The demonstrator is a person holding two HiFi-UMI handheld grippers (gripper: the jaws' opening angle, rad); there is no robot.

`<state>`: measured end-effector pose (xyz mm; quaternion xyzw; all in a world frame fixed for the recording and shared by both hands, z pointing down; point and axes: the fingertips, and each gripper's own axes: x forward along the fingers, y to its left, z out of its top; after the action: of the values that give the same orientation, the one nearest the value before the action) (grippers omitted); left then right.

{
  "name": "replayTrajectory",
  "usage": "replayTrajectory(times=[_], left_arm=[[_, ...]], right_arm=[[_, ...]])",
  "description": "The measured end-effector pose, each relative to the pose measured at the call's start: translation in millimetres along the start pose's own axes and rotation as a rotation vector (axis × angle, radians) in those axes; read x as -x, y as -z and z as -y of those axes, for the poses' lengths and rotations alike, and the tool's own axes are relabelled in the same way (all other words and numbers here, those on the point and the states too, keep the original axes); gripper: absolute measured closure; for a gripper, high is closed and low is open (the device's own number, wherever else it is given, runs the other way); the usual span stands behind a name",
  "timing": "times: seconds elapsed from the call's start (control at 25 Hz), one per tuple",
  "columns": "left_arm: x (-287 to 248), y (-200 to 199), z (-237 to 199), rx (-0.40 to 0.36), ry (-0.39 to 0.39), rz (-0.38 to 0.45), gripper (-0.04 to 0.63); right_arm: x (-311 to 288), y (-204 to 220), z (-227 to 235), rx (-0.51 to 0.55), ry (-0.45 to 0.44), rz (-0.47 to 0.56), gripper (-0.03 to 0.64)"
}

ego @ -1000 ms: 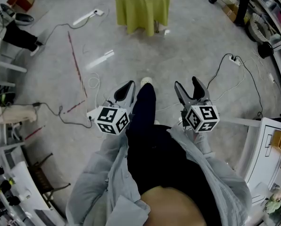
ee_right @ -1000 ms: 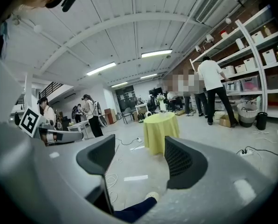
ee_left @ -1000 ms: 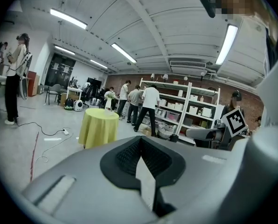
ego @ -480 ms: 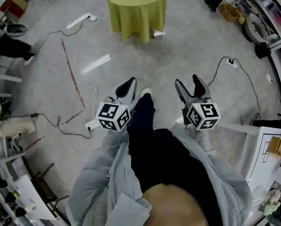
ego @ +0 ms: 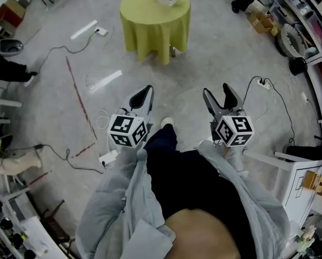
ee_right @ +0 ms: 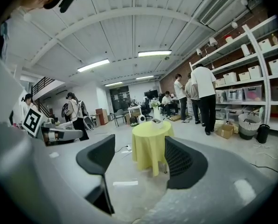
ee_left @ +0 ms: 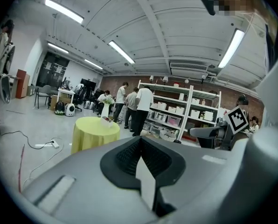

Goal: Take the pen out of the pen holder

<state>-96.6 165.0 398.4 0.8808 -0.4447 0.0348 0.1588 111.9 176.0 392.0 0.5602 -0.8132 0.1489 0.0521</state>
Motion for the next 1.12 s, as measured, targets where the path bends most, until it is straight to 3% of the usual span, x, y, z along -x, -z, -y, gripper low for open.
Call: replayTrajectory(times=[0.52, 1.12], left_arm=[[-55.3, -17.6, -62.8, 0.017, -0.01, -0.007, 0.578], [-64.8, -2.3, -87.0, 0.073, -0.041, -0.063, 0.578]], right_arm=[[-91.9, -20.3, 14.7, -0.007, -0.014, 0.002, 0.287], [-125.9, -5.1, 18.6, -0.028, -0.036, -0.067, 0.287]])
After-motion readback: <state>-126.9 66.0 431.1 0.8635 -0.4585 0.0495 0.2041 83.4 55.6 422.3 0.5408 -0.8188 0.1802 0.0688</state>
